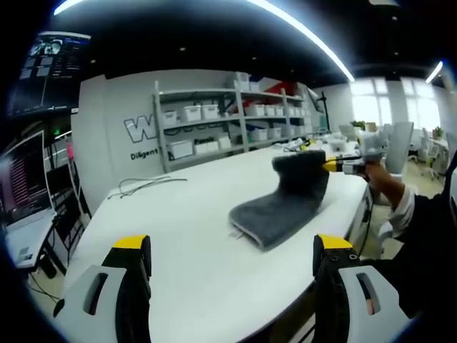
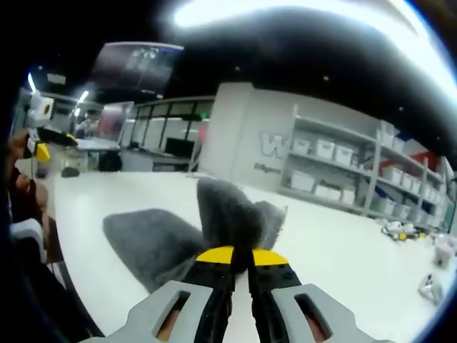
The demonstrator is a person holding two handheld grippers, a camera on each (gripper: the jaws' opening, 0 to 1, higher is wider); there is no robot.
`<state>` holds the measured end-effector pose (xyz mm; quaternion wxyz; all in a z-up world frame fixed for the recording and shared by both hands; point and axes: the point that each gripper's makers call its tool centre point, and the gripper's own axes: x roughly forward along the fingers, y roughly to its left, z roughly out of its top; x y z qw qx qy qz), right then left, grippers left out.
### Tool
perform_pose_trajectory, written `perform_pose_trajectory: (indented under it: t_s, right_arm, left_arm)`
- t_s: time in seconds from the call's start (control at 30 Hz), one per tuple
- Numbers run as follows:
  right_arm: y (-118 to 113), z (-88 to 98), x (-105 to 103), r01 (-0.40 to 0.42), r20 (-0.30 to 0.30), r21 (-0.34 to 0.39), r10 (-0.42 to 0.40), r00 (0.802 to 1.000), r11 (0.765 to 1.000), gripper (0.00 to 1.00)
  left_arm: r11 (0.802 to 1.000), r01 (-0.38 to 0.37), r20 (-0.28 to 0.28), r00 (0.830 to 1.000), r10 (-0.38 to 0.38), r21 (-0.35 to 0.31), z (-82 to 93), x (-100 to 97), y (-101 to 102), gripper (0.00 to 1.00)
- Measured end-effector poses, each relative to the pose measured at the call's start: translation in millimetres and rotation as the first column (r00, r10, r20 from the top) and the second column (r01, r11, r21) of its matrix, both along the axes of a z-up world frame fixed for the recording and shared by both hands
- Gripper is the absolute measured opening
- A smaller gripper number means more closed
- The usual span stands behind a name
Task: Open the folded towel by lifting each exposed corner and separating the folded layers until the towel lies flat within the target outline without major curled edges
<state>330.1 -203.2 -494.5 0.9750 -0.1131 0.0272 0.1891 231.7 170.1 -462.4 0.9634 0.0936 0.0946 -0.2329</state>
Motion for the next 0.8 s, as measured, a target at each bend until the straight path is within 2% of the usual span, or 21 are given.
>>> perform_pose_trajectory:
  t_s: [0.8]
  right_arm:
    - [-16.9, -16.9, -2.6, 0.026, -0.039, 0.002, -0.026, 0.999, 1.000, 0.03]
  left_arm:
    - [1.000, 0.001, -0.006, 1.000, -0.001, 0.004, -2.3, 0.7, -1.0, 0.92]
